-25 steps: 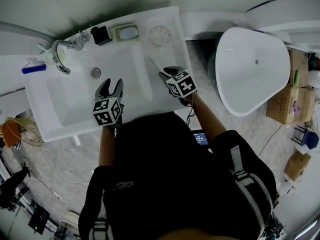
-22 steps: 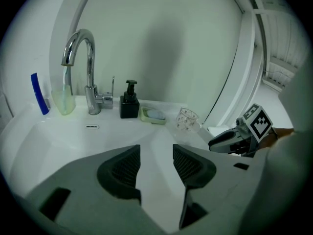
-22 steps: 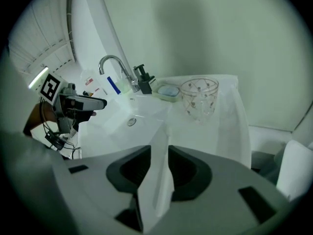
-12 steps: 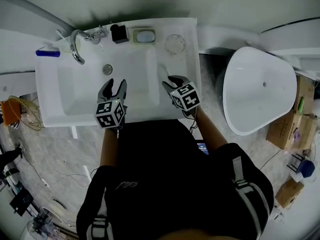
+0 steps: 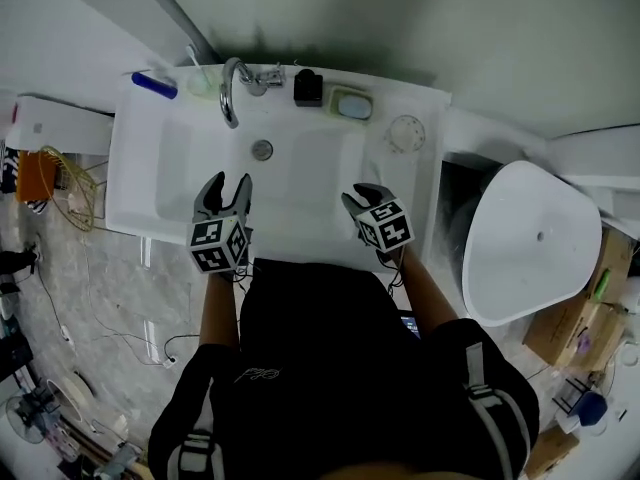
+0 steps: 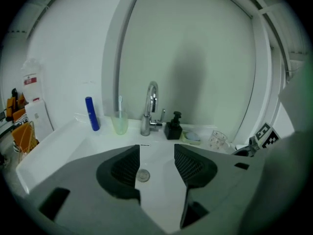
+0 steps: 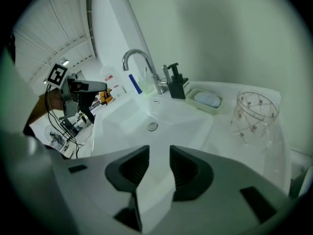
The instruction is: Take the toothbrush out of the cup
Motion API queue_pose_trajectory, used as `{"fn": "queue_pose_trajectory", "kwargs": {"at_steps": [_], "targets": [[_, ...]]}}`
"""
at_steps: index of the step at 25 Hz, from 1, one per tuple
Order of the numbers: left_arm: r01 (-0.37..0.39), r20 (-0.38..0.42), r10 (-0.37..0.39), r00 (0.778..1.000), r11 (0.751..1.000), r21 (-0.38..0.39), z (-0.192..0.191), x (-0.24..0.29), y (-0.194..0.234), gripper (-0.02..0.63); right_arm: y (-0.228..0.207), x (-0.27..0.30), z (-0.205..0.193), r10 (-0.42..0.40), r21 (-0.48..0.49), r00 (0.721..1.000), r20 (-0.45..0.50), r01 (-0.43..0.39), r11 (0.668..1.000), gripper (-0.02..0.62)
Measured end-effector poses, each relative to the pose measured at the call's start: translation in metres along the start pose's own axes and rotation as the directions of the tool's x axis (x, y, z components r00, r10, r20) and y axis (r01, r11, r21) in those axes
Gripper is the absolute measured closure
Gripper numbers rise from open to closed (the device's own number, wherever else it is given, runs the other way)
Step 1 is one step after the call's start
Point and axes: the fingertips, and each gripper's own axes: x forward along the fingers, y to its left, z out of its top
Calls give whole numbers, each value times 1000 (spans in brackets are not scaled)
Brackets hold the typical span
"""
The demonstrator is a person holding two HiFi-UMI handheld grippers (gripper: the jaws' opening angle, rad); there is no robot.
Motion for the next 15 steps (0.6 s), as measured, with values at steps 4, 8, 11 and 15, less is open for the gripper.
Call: {"fn": "queue_pose_trajectory", "kwargs": {"at_steps": [4, 8, 11, 15], "targets": [[-55, 43, 55, 998, 998, -16, 25, -12, 49, 376, 16, 10, 11, -3, -11, 1000, -14, 3, 1000, 457], [-57, 83, 58, 995, 998, -16, 52, -10, 81, 376, 25, 19, 20, -20, 4, 1000, -22, 20, 1000, 457], [-27, 115, 31, 993, 999, -30, 71, 1, 99, 376, 31, 25, 25, -41, 15, 999, -27, 42, 999, 457], [35, 117, -34, 993, 999, -5, 90, 21, 116, 376, 39, 28, 29, -84, 47, 996, -32, 85, 995, 460]]}}
